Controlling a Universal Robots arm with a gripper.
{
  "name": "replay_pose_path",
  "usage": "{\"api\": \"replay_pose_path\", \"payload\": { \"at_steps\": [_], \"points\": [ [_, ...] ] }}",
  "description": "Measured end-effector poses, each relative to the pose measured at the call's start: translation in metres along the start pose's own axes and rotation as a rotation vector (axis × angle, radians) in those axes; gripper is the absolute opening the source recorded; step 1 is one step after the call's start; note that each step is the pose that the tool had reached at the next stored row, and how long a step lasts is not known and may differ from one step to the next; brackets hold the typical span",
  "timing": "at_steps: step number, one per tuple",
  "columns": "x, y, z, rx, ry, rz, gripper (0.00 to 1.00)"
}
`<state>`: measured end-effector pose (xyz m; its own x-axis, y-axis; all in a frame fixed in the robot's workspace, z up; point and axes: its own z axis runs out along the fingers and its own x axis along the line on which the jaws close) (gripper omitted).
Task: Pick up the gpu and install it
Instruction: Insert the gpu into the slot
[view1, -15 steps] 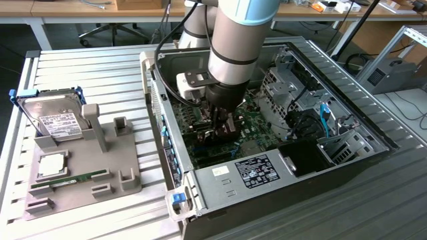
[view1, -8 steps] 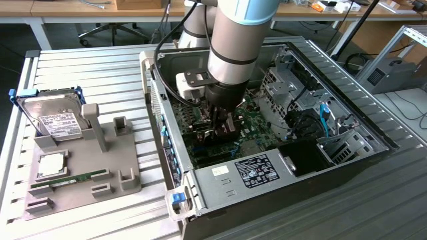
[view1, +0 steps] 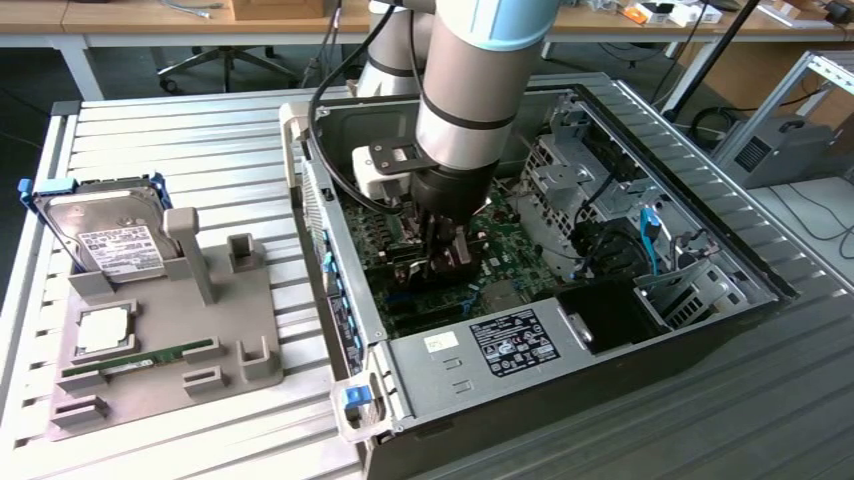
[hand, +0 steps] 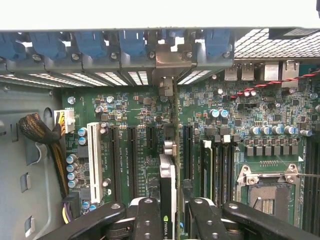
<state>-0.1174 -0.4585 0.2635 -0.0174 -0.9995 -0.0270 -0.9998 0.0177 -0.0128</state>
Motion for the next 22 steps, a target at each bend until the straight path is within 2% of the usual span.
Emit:
{"api": "replay_pose_path", "payload": {
  "at_steps": [4, 6, 7, 10, 15, 22],
  "points": [
    [0.001, 0.0002, 0.0003, -0.0002, -0.0077, 0.000, 0.27],
    [0.001, 0.0000, 0.0002, 0.0001, -0.0070, 0.000, 0.27],
    [0.001, 0.0000, 0.0000, -0.0001, -0.0067, 0.000, 0.34],
    [0.001, 0.0000, -0.0027, -0.0002, -0.0065, 0.000, 0.34],
    [0.000, -0.0003, -0.0174, -0.0001, -0.0067, 0.000, 0.34],
    [-0.001, -0.0006, -0.0468, 0.0000, -0.0067, 0.000, 0.34]
  ]
}}
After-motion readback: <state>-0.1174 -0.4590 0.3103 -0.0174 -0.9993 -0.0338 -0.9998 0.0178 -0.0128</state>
